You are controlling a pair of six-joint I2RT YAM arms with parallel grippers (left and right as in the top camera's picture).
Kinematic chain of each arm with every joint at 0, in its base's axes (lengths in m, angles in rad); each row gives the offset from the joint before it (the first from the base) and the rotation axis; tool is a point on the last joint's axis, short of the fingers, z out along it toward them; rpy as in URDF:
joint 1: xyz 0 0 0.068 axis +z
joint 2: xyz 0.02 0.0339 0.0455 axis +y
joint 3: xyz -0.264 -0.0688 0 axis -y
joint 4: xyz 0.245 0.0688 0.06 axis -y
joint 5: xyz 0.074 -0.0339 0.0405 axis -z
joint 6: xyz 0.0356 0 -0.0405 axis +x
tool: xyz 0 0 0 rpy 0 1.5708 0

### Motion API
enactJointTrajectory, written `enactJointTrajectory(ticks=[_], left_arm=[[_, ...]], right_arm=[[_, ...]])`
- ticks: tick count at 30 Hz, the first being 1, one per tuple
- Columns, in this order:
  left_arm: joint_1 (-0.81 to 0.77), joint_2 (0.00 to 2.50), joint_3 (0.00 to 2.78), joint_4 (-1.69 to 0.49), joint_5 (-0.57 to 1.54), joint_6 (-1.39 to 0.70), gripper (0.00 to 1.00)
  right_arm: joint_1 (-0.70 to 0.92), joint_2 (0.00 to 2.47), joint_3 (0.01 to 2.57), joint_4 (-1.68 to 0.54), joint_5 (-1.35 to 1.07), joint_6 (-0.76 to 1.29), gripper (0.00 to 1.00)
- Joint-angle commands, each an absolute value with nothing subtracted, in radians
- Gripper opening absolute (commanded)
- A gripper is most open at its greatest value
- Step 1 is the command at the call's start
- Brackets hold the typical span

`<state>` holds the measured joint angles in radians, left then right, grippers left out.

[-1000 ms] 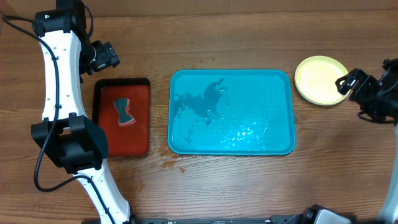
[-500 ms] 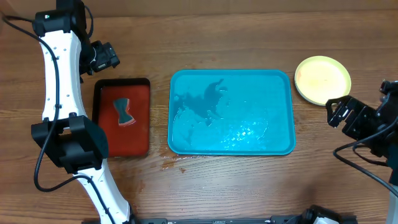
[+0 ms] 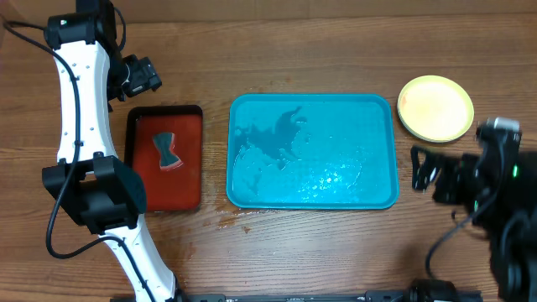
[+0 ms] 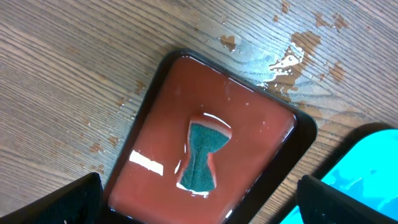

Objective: Clean dirty plates on tray and stack at the side

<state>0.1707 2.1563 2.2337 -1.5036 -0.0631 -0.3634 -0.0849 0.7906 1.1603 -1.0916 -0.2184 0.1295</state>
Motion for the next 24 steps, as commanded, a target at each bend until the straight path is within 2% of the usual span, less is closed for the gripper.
enactJointTrajectory(ticks=[1, 13, 24], left_arm=[[0.163, 2.158, 2.241, -1.505, -0.062, -0.362, 1.0], [0.163, 2.158, 2.241, -1.505, -0.062, -0.362, 1.0], [0.163, 2.158, 2.241, -1.505, -0.062, -0.362, 1.0]], right_arm=[[-0.069, 0.609, 0.98, -0.979, -0.17, 0.124, 1.0], [-0.065, 0.226, 0.454, -0.525, -0.157, 0.131, 1.0], [0.009, 0.002, 0.189, -0.297, -0.076, 0.131, 1.0]])
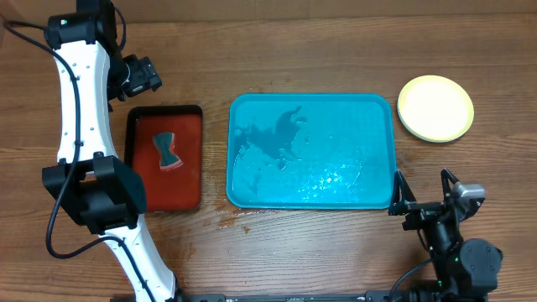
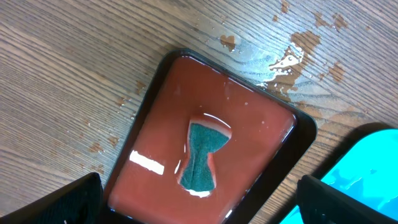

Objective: Clean dirty plates on tray and stack at the side

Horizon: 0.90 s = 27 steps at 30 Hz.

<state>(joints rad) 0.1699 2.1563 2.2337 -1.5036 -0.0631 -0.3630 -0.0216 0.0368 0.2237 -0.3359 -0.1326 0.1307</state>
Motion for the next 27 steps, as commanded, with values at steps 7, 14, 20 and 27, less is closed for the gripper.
enactJointTrajectory(ticks=[7, 14, 20, 27], left_arm=[[0.163, 2.158, 2.241, -1.505, -0.062, -0.362, 0.99], [0.163, 2.158, 2.241, -1.505, -0.062, -0.362, 1.0], [0.163, 2.158, 2.241, -1.505, -0.062, -0.362, 1.0], [0.163, 2.158, 2.241, -1.505, -0.062, -0.362, 1.0]], right_arm=[[0.056, 0.003, 0.125, -0.175, -0.019, 0.131, 1.0], [0.057, 0.002, 0.03, -0.038, 0.001, 0.131, 1.0], [0.064, 0.002, 0.008, -0.004, 0.038, 0.15, 1.0], [0.064, 0.002, 0.008, -0.083, 0.045, 0.139, 1.0]])
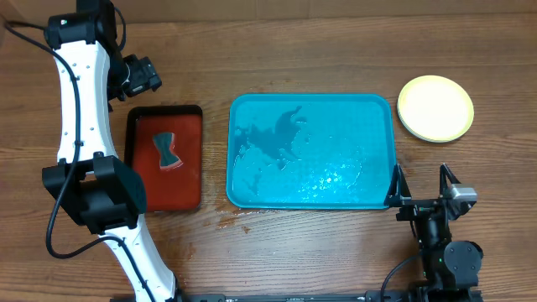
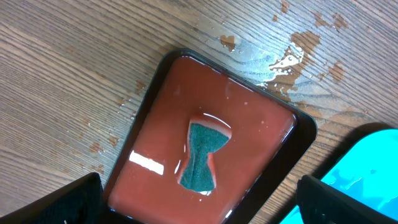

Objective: Clean dirty plates on tray and stack at the side

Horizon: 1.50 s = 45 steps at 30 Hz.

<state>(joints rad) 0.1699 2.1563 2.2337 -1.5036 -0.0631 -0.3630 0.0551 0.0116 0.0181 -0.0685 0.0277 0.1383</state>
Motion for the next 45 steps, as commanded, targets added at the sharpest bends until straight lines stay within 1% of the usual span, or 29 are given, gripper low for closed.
enactJointTrajectory(ticks=[1, 33, 38, 42, 45], left_arm=[[0.163, 2.158, 2.241, -1.505, -0.062, -0.362, 1.0], [0.163, 2.162, 2.241, -1.508, -0.062, -0.361, 1.0], [0.162, 2.145, 2.241, -1.506, -0.077, -0.31, 0.99], [0.14, 2.077, 2.225, -1.46, -0.077, -0.307, 0.99], [0.11, 1.962, 2.128, -1.34, -0.077, -0.26, 1.0]], right_arm=[[0.063, 0.002, 0.008, -0.08, 0.044, 0.123, 1.0], [0.064, 0.003, 0.008, -0.08, 0.043, 0.124, 1.0], [0.064, 0.003, 0.008, -0.08, 0.043, 0.124, 1.0], [0.064, 0.003, 0.008, -0.08, 0.043, 0.124, 1.0], [0.064, 0.003, 0.008, -0.08, 0.043, 0.124, 1.0]])
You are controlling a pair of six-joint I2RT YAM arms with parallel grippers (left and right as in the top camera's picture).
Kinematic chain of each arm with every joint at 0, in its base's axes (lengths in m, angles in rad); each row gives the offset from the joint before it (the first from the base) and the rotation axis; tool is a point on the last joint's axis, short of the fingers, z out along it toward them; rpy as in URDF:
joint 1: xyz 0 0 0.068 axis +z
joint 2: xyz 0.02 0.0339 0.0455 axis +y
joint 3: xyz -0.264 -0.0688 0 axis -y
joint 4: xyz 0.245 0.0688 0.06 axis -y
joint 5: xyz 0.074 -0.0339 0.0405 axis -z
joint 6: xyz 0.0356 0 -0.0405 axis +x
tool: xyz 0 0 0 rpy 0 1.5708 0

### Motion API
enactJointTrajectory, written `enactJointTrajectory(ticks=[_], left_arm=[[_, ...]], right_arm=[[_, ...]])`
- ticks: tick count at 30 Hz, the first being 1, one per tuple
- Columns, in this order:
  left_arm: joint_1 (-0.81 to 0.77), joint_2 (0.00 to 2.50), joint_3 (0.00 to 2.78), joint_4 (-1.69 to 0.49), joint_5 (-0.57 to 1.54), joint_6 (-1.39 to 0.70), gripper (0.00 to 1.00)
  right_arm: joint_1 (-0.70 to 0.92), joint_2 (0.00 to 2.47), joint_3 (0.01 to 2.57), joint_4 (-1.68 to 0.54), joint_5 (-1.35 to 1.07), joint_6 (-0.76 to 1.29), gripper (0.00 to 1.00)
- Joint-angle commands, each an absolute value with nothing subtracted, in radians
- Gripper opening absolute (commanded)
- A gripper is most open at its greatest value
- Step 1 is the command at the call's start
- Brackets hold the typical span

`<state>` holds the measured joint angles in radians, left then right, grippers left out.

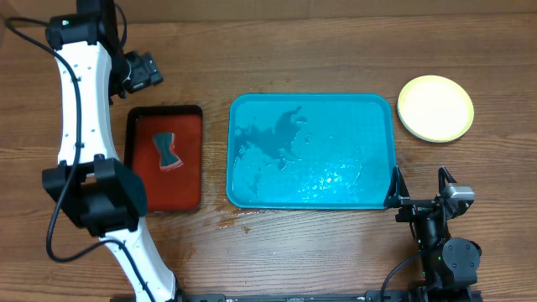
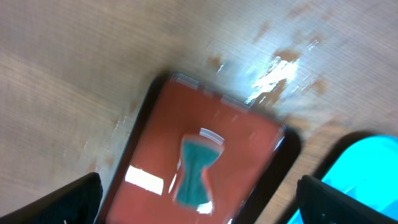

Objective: Clean dirty plates on tray and stack at the side

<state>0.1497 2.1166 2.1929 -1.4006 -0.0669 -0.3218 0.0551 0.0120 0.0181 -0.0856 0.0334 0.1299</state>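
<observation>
A pale yellow plate (image 1: 435,107) rests on the table to the right of the blue tray (image 1: 382,109), whose wet surface holds no plates. My left gripper (image 1: 144,70) hovers open above the back of the table. In the blurred left wrist view, the left gripper (image 2: 199,211) is open over the red tray (image 2: 249,149), which holds a green sponge (image 2: 194,171). My right gripper (image 1: 418,191) stands open and empty by the blue tray's front right corner.
The red tray (image 1: 189,172) with liquid and the sponge (image 1: 166,151) lies left of the blue tray. Water spots (image 1: 239,214) mark the wood near the blue tray's front left corner. The white left arm (image 1: 80,109) runs along the left edge.
My left gripper has shifted a little toward the back of the table, and its wrist view is now blurred with the red tray lower in it. The right gripper is nearly unchanged.
My right gripper was open just below the yellow plate at the right. It then stood at the blue tray's front right corner and has stayed there. The left gripper hung open over the red tray throughout, shifting only now.
</observation>
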Motion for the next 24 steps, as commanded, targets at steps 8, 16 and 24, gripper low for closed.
enactJointTrajectory(ticks=[8, 16, 24], left_arm=[[0.059, 1.525, 1.568, -1.002, -0.077, -0.136, 0.99], [0.059, 1.088, 1.005, -0.645, 0.025, -0.014, 1.0], [0.058, 0.723, 0.607, -0.362, 0.028, -0.018, 0.99]], right_arm=[[0.064, 0.003, 0.008, -0.08, 0.043, 0.124, 1.0], [0.064, 0.003, 0.008, -0.08, 0.043, 0.124, 1.0], [0.064, 0.003, 0.008, -0.08, 0.043, 0.124, 1.0]])
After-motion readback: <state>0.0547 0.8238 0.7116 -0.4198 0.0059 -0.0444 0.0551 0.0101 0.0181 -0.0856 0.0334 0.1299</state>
